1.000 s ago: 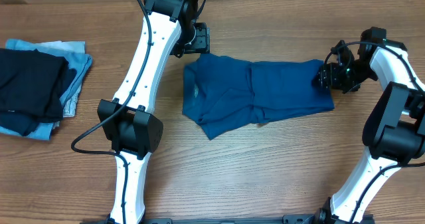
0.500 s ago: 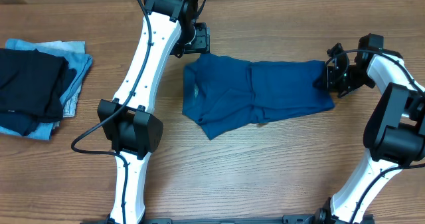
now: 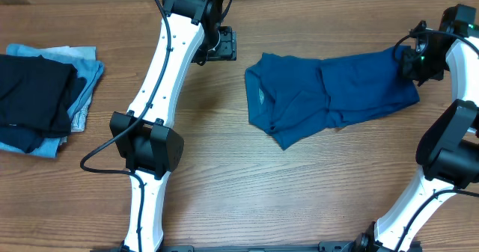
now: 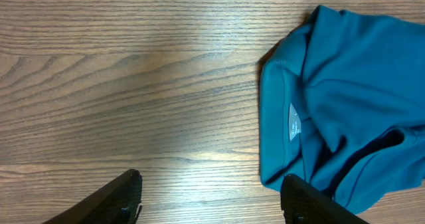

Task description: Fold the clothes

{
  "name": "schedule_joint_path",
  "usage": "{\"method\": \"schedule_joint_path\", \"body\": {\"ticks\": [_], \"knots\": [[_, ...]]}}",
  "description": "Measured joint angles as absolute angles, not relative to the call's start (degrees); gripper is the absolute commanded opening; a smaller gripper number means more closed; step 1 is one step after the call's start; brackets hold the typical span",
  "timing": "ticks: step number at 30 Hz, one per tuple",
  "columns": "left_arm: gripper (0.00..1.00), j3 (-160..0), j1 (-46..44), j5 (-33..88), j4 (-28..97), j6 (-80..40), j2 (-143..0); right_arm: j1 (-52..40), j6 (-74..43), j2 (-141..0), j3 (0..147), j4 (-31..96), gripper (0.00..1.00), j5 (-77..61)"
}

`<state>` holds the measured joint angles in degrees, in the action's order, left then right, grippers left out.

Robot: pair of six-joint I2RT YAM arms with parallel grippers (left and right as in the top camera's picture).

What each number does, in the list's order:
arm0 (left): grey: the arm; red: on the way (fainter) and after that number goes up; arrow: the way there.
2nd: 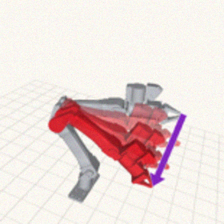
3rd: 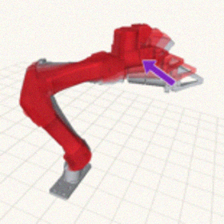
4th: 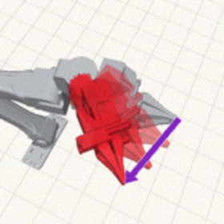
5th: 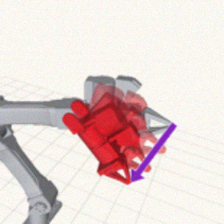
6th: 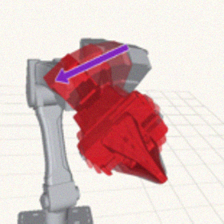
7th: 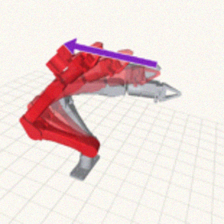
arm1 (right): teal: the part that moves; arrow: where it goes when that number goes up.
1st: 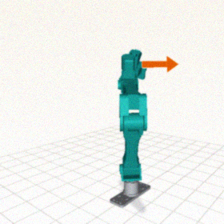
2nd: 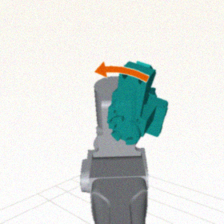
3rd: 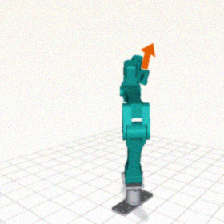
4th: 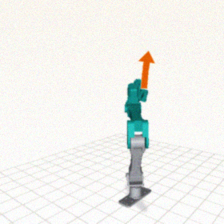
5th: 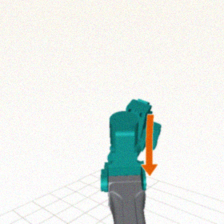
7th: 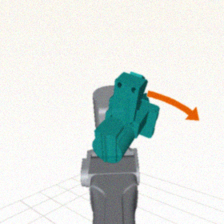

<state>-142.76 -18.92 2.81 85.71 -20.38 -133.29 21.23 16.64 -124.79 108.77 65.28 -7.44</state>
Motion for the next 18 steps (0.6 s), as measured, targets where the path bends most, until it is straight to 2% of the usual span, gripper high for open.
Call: {"method": "schedule_joint_path", "body": {"ticks": [8,18], "knots": [[0.71,-142.76,-18.92,0.62,85.43,-20.38,-133.29,16.99,13.91,-125.05,124.40,76.49,0.04,-6.46],[0.72,-142.76,-18.90,0.19,85.27,-19.73,-133.29,-2.04,9.37,-125.05,124.79,80.47,0.04,-5.58]]}}
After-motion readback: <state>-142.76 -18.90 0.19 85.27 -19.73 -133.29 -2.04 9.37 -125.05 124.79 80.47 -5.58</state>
